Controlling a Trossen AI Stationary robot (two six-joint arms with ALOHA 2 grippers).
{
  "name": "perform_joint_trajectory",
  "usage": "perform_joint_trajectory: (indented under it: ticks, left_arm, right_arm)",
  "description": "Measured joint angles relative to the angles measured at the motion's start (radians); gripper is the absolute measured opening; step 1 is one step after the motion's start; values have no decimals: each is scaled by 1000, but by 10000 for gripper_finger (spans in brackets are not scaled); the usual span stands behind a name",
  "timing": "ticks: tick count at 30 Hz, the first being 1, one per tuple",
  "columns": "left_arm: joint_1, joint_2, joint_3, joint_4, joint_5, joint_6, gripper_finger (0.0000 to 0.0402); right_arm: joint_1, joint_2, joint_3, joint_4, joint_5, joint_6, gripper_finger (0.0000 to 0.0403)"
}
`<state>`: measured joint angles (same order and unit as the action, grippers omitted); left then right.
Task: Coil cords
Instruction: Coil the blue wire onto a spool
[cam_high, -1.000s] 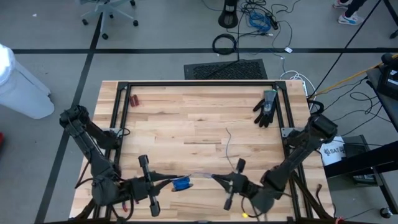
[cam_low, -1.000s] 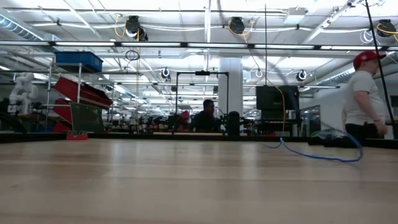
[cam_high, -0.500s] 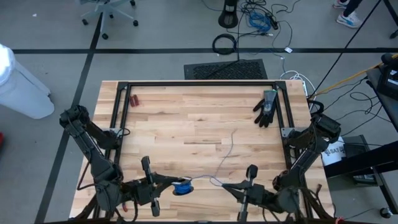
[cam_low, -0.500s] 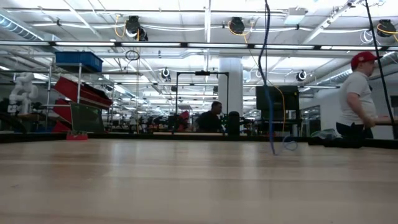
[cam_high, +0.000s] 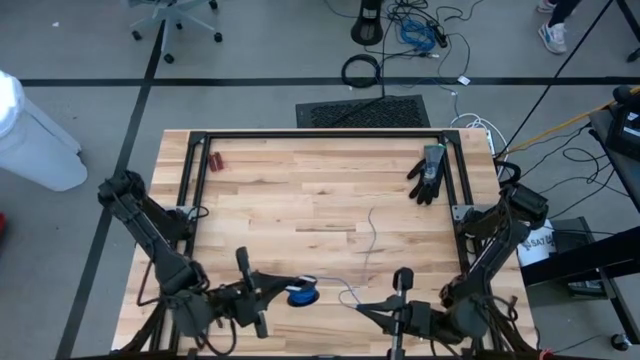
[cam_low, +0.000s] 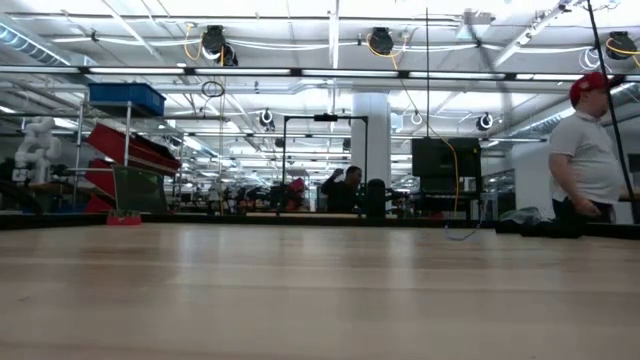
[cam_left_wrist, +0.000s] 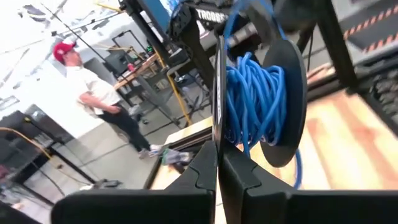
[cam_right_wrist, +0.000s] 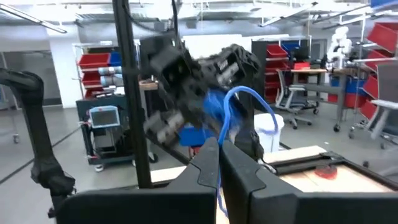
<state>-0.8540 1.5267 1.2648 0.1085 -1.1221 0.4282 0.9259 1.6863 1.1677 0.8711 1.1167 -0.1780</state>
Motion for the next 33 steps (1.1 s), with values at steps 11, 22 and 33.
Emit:
perform_joint_trajectory:
  ticks: [11,22,33]
  left_arm:
    - [44,24,0,5,-52,49,6]
    - [83,57,0,5,-116,53,6]
    - [108,58,0,34,-140,49,6]
  right_arm:
    - [-35,1,17,-47,-78,32,0]
    - [-63,1,17,-46,-130,62,0]
    - [-107,32,17,-32,-182,70,0]
